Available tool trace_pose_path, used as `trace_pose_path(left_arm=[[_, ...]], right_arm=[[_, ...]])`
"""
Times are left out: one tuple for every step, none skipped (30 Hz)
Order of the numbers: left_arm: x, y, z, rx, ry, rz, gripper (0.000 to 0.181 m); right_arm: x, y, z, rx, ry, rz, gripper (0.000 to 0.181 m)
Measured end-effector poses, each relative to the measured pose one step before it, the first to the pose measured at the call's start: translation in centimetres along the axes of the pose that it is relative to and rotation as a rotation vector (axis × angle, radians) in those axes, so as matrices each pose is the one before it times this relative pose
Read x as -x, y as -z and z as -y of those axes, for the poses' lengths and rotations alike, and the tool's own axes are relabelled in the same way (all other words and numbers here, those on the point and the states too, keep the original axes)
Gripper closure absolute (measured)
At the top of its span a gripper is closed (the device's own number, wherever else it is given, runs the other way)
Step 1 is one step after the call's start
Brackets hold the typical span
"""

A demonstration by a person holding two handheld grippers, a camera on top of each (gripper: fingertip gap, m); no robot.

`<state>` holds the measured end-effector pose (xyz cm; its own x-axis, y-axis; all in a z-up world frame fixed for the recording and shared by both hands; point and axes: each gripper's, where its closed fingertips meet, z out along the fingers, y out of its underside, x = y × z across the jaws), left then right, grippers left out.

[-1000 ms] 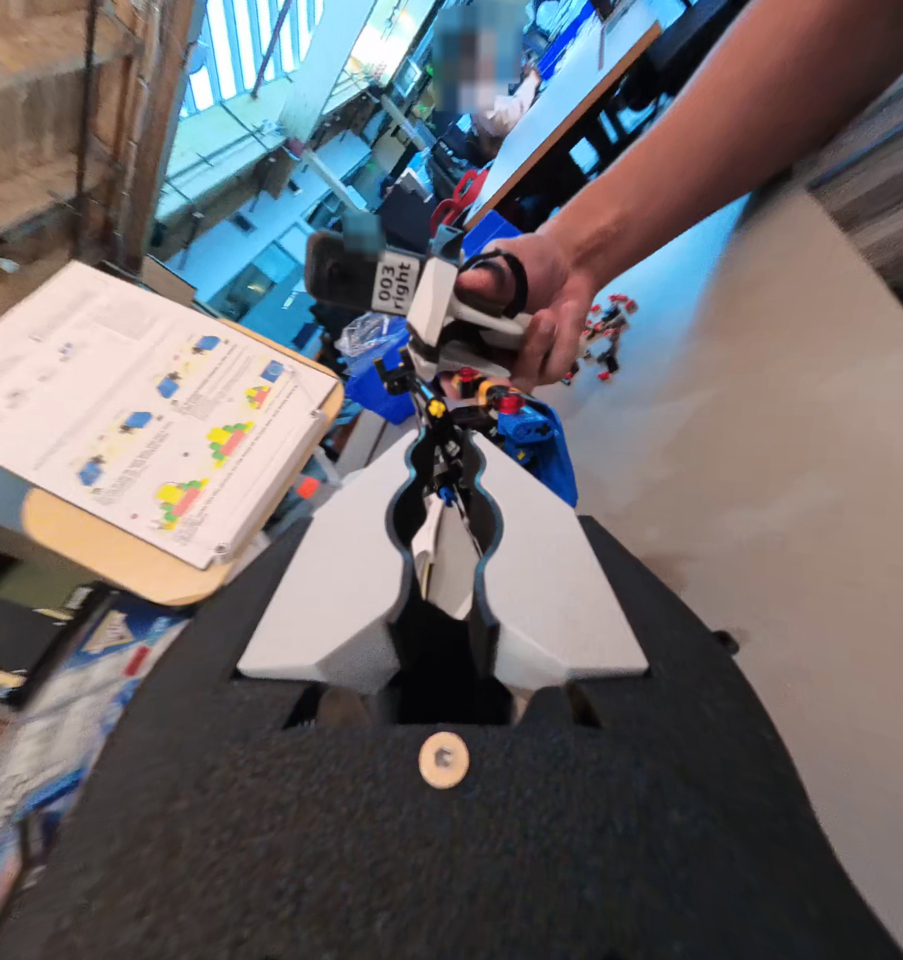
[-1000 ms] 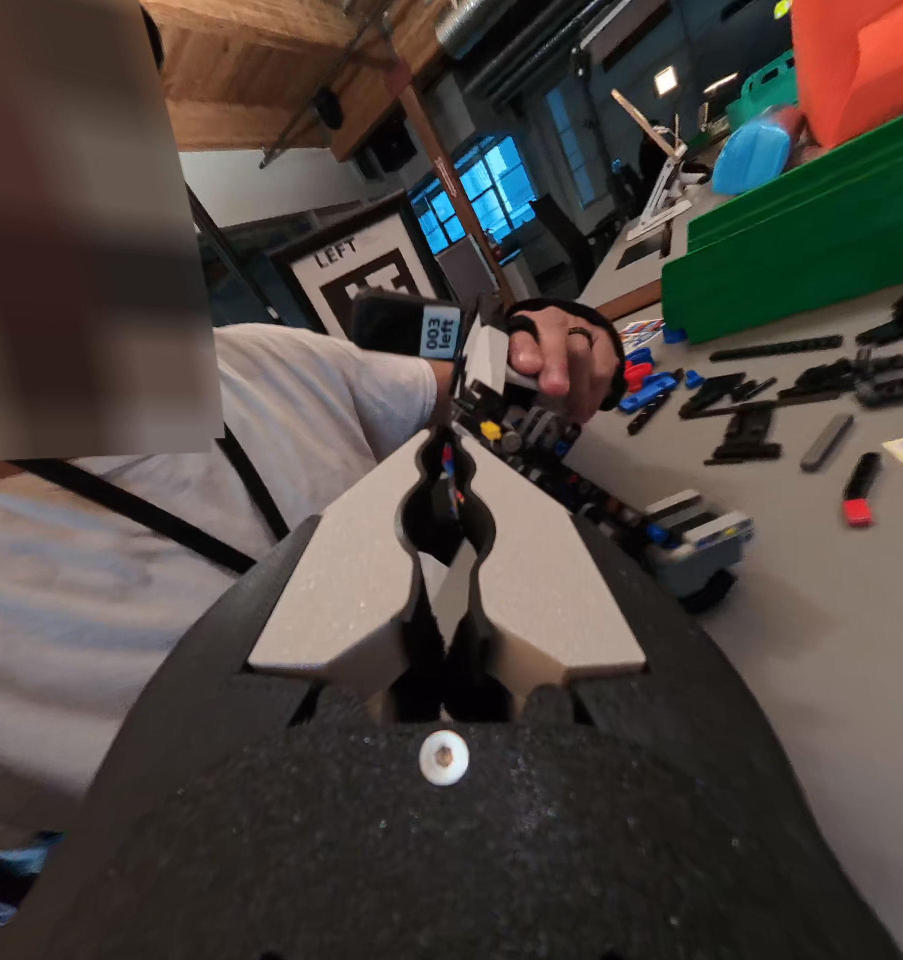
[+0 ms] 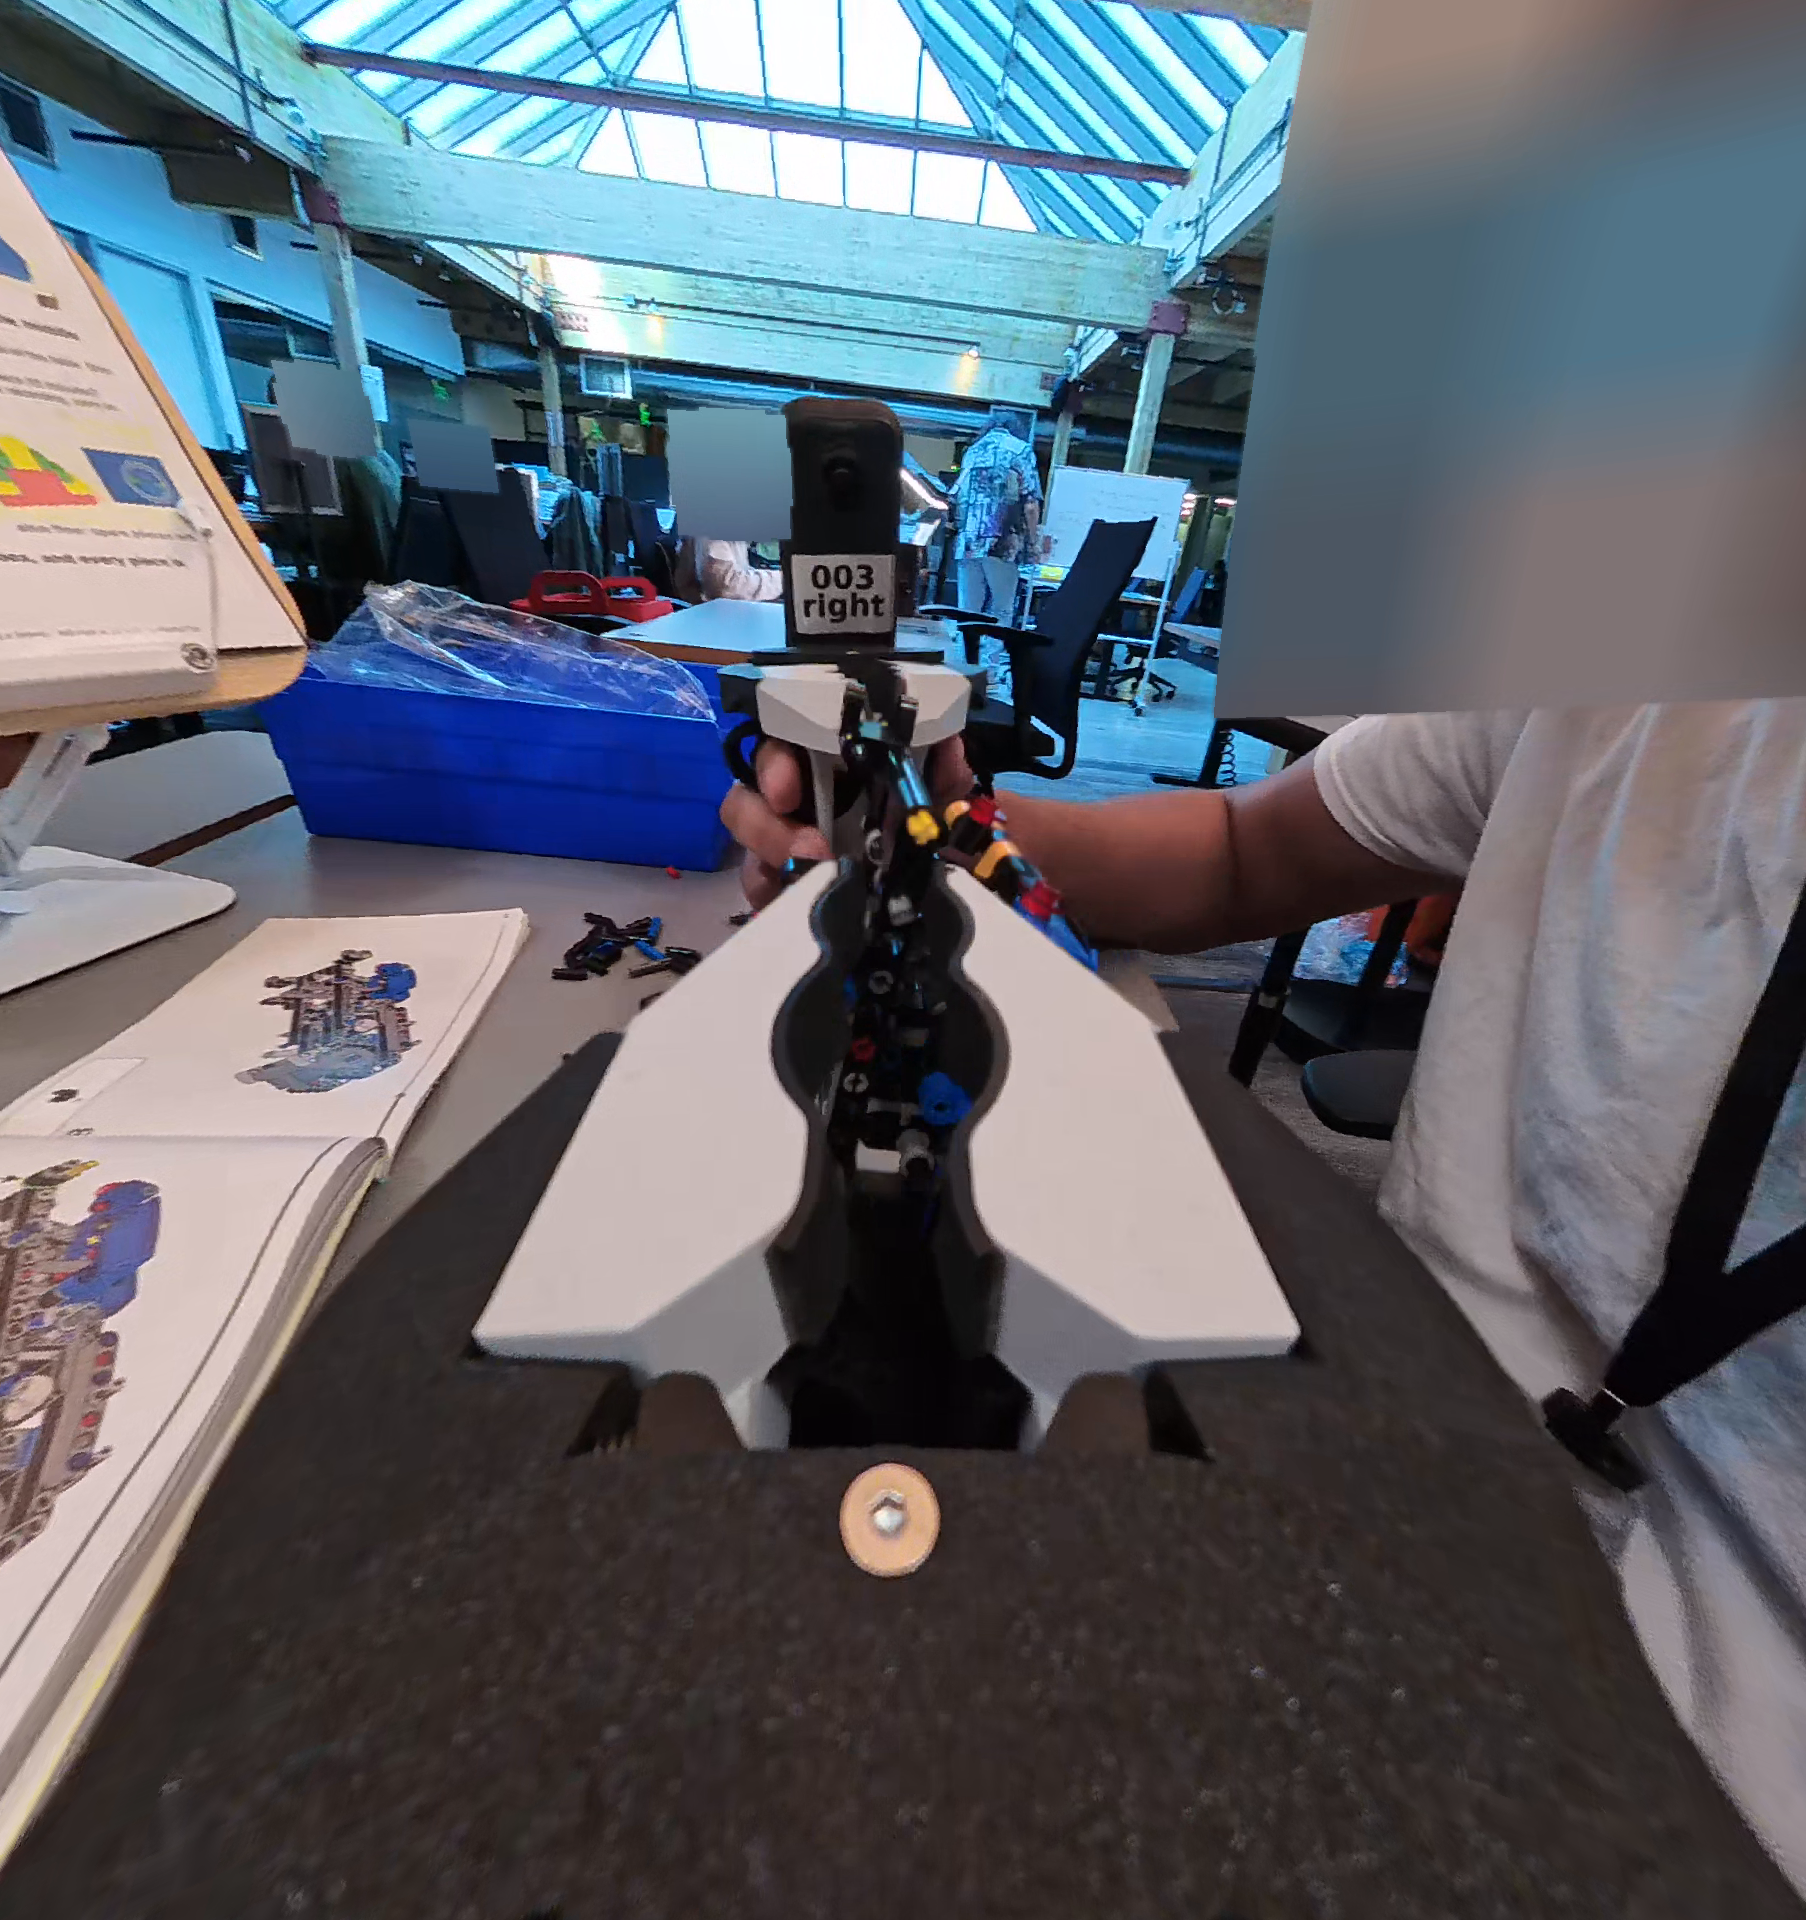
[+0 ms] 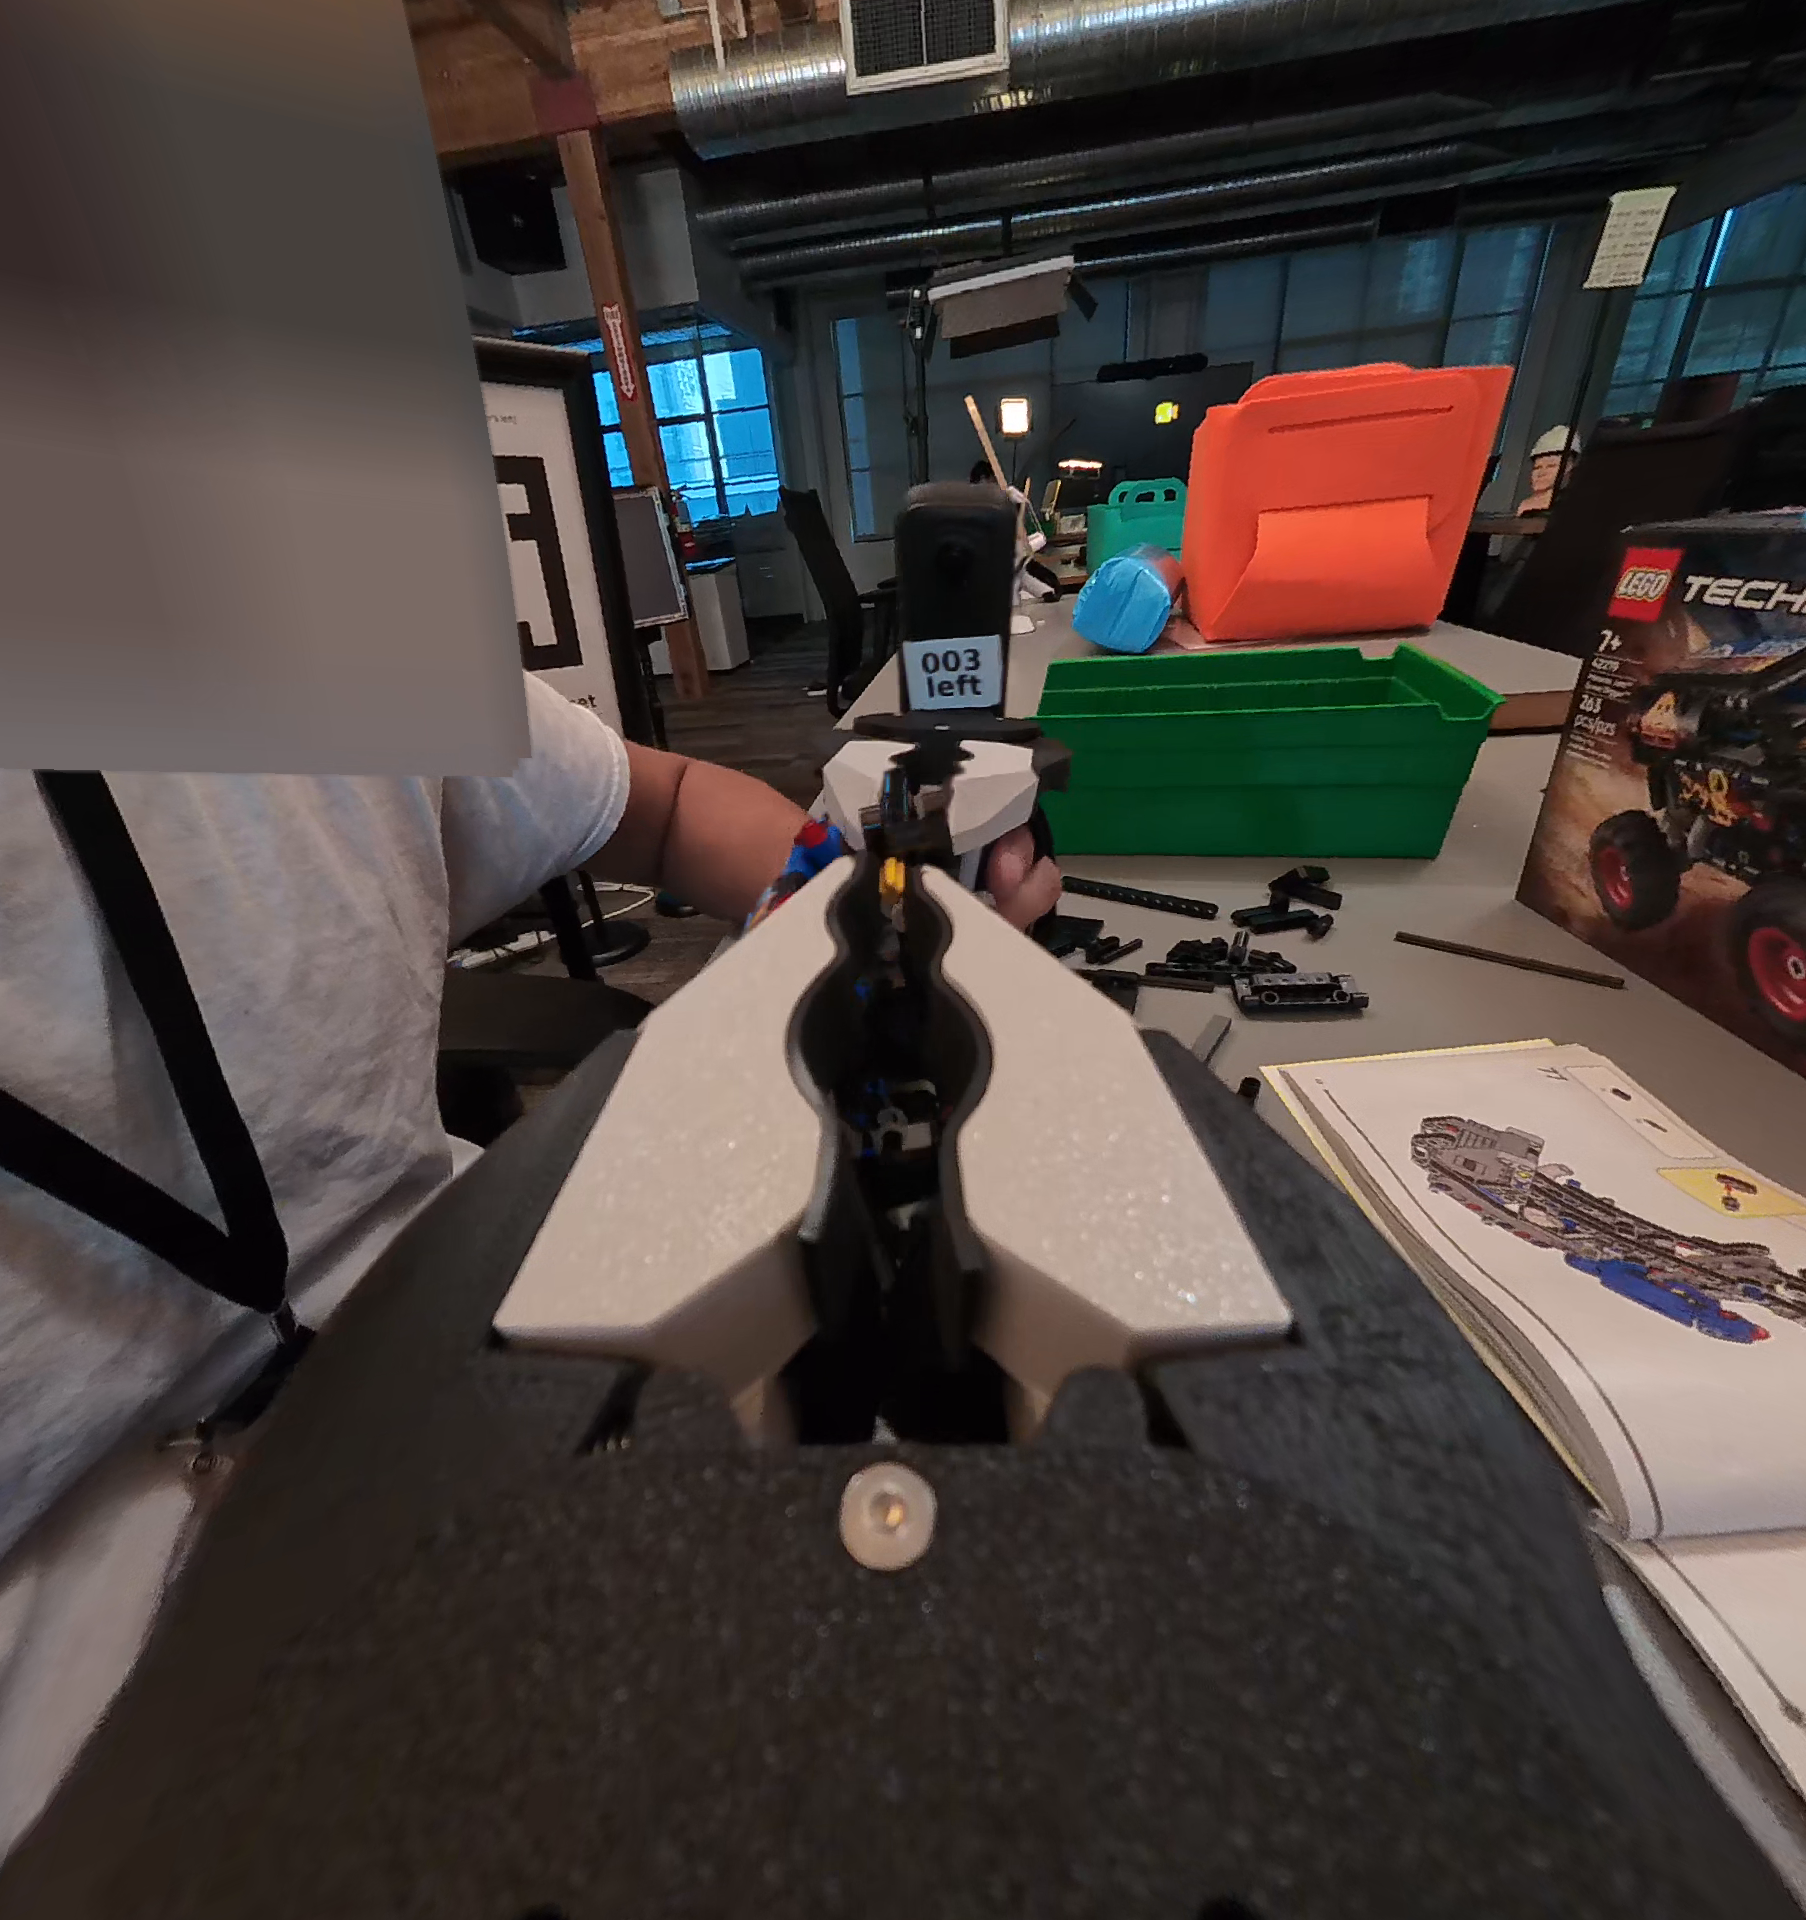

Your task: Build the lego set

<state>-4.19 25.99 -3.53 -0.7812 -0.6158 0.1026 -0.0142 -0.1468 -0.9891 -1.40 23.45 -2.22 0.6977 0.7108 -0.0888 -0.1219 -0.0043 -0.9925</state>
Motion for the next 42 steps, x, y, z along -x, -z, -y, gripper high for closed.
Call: trace_pose_path(left_arm=[[0.076, 0.002, 0.081, -0.0037, -0.0023, 0.0073, 0.169], [0.030, 0.024, 0.181, -0.0093, 0.0025, 0.0029, 0.168], [0.037, 0.033, 0.226, -0.0108, 0.0019, 0.0029, 0.168], [0.069, 0.000, 0.077, -0.0024, -0.0019, 0.0039, 0.170], [0.046, -0.063, -0.156, 0.0101, -0.0086, 0.0040, 0.171], [-0.024, -0.067, -0.175, 0.0076, -0.0127, 0.0029, 0.173], [-0.095, -0.052, -0.072, -0.0022, -0.0134, 0.0019, 0.173], [-0.033, -0.026, -0.035, -0.0014, -0.0103, 0.0048, 0.174], [0.022, -0.010, -0.021, 0.0043, -0.0067, 0.0053, 0.174], [-0.024, -0.021, -0.038, 0.0125, -0.0045, -0.0014, 0.174], [0.029, 0.011, -0.009, 0.0109, -0.0056, 0.0020, 0.175], [0.032, 0.030, 0.052, 0.0013, -0.0037, 0.0028, 0.175], [-0.020, 0.049, 0.105, -0.0054, 0.0043, -0.0029, 0.175], [-0.050, 0.060, 0.093, -0.0056, 0.0099, -0.0057, 0.175], [-0.056, 0.033, 0.040, -0.0014, 0.0089, -0.0069, 0.175], [0.018, 0.042, 0.009, 0.0006, 0.0018, -0.0011, 0.175], [0.009, 0.018, -0.001, 0.0008, -0.0017, 0.0010, 0.175], [-0.050, 0.003, -0.017, 0.0018, -0.0006, -0.0024, 0.175], [-0.012, -0.004, -0.004, 0.0016, 0.0010, -0.0003, 0.175], [-0.024, -0.001, -0.002, 0.0009, 0.0020, -0.0012, 0.175], [-0.021, -0.002, -0.003, 0.0003, 0.0033, -0.0024, 0.175], [0.027, 0.012, 0.005, -0.0008, 0.0030, 0.0015, 0.175], [-0.024, 0.002, -0.008, 0.0000, 0.0021, -0.0017, 0.175], [-0.019, 0.003, 0.001, 0.0006, 0.0006, -0.0010, 0.175], [0.032, 0.005, 0.007, 0.0001, -0.0018, 0.0030, 0.175], [-0.015, -0.021, -0.004, 0.0001, 0.0003, -0.0006, 0.176], [-0.018, -0.015, 0.003, -0.0002, 0.0028, -0.0010, 0.175], [-0.018, -0.011, 0.020, -0.0023, 0.0002, 0.0013, 0.175], [-0.078, -0.004, -0.010, 0.0008, -0.0047, -0.0009, 0.176], [-0.085, -0.022, -0.028, 0.0063, -0.0113, 0.0024, 0.176], [-0.032, -0.045, -0.037, 0.0097, -0.0113, 0.0080, 0.176], [-0.054, -0.060, -0.028, 0.0121, -0.0081, 0.0045, 0.175], [-0.093, -0.082, -0.035, 0.0119, -0.0122, 0.0019, 0.176], [-0.029, -0.051, -0.017, 0.0076, -0.0125, 0.0065, 0.176], [-0.076, -0.031, -0.025, 0.0037, -0.0028, -0.0005, 0.176], [-0.075, -0.001, -0.026, 0.0046, -0.0027, -0.0028, 0.176], [0.022, 0.024, -0.003, 0.0023, -0.0052, 0.0051, 0.176], [-0.054, 0.005, -0.030, 0.0049, -0.0058, 0.0007, 0.176], [-0.072, -0.009, -0.035, 0.0067, -0.0111, 0.0032, 0.176], [0.065, -0.068, -0.037, 0.0012, -0.0044, 0.0102, 0.176], [0.019, -0.163, -0.162, 0.0077, 0.0041, 0.0022, 0.176], [-0.167, -0.207, -0.283, 0.0142, 0.0016, -0.0122, 0.176]], right_arm=[[-0.027, -0.042, 0.073, -0.0039, -0.0105, -0.0002, 0.177], [0.036, -0.078, 0.012, 0.0002, -0.0050, 0.0015, 0.177], [-0.148, -0.080, 0.053, -0.0035, -0.0032, -0.0122, 0.177], [-0.116, -0.089, 0.022, -0.0004, -0.0068, -0.0089, 0.177], [0.037, -0.117, -0.021, 0.0015, -0.0060, 0.0005, 0.177], [0.025, -0.117, -0.004, -0.0007, -0.0012, -0.0009, 0.178], [0.034, -0.085, 0.005, -0.0035, -0.0057, 0.0004, 0.178], [0.023, -0.036, 0.005, -0.0037, -0.0113, 0.0036, 0.178], [-0.017, 0.020, -0.001, -0.0041, -0.0084, 0.0034, 0.178], [0.037, 0.036, -0.011, -0.0015, -0.0047, 0.0068, 0.178], [0.018, 0.012, -0.010, 0.0018, -0.0077, 0.0044, 0.178], [-0.025, -0.009, -0.010, 0.0056, -0.0082, -0.0006, 0.178], [0.135, -0.035, -0.042, 0.0083, 0.0047, 0.0040, 0.178], [0.183, -0.021, 0.016, 0.0012, 0.0163, 0.0009, 0.178], [0.055, 0.005, 0.035, -0.0004, 0.0190, -0.0083, 0.177], [-0.006, -0.008, 0.010, 0.0025, 0.0133, -0.0079, 0.177], [-0.034, 0.003, 0.001, 0.0029, 0.0048, -0.0054, 0.177], [0.044, -0.007, -0.002, 0.0035, 0.0005, 0.0030, 0.177], [0.013, 0.009, -0.010, 0.0014, 0.0005, 0.0011, 0.177], [-0.023, 0.012, 0.017, -0.0026, 0.0023, -0.0013, 0.177], [0.024, 0.003, -0.004, -0.0019, 0.0009, 0.0014, 0.177], [0.024, -0.018, -0.020, -0.0009, 0.0000, 0.0009, 0.177], [0.002, -0.005, 0.017, -0.0007, 0.0008, -0.0015, 0.177], [0.042, 0.005, -0.003, 0.0019, 0.0029, 0.0007, 0.177], [-0.023, -0.003, -0.004, 0.0005, 0.0045, -0.0039, 0.177], [-0.032, 0.011, -0.009, 0.0006, 0.0036, -0.0020, 0.177], [-0.028, 0.023, -0.012, 0.0025, -0.0011, -0.0012, 0.177], [-0.044, -0.015, -0.042, 0.0028, -0.0023, -0.0048, 0.177], [0.039, -0.008, -0.034, 0.0030, -0.0066, -0.0007, 0.177], [0.028, 0.022, -0.064, 0.0063, -0.0018, -0.0017, 0.177], [-0.007, 0.028, -0.048, 0.0082, 0.0056, -0.0064, 0.177], [0.011, 0.064, -0.023, 0.0056, -0.0035, 0.0007, 0.177], [0.077, 0.068, -0.060, 0.0028, -0.0109, 0.0110, 0.177], [0.025, 0.037, -0.025, -0.0043, -0.0074, 0.0055, 0.177], [0.071, 0.012, -0.047, -0.0042, -0.0071, 0.0091, 0.177], [0.113, -0.013, -0.038, -0.0003, -0.0062, 0.0095, 0.177], [-0.055, -0.047, 0.005, -0.0030, 0.0020, -0.0056, 0.177], [0.052, -0.023, -0.009, 0.0031, 0.0004, 0.0026, 0.177], [0.056, -0.021, 0.002, 0.0023, 0.0023, 0.0033, 0.177], [-0.111, -0.008, 0.158, -0.0103, -0.0059, -0.0054, 0.177], [-0.038, 0.027, 0.282, -0.0153, -0.0156, 0.0037, 0.177], [0.041, -0.001, 0.225, -0.0060, -0.0137, 0.0074, 0.178]])
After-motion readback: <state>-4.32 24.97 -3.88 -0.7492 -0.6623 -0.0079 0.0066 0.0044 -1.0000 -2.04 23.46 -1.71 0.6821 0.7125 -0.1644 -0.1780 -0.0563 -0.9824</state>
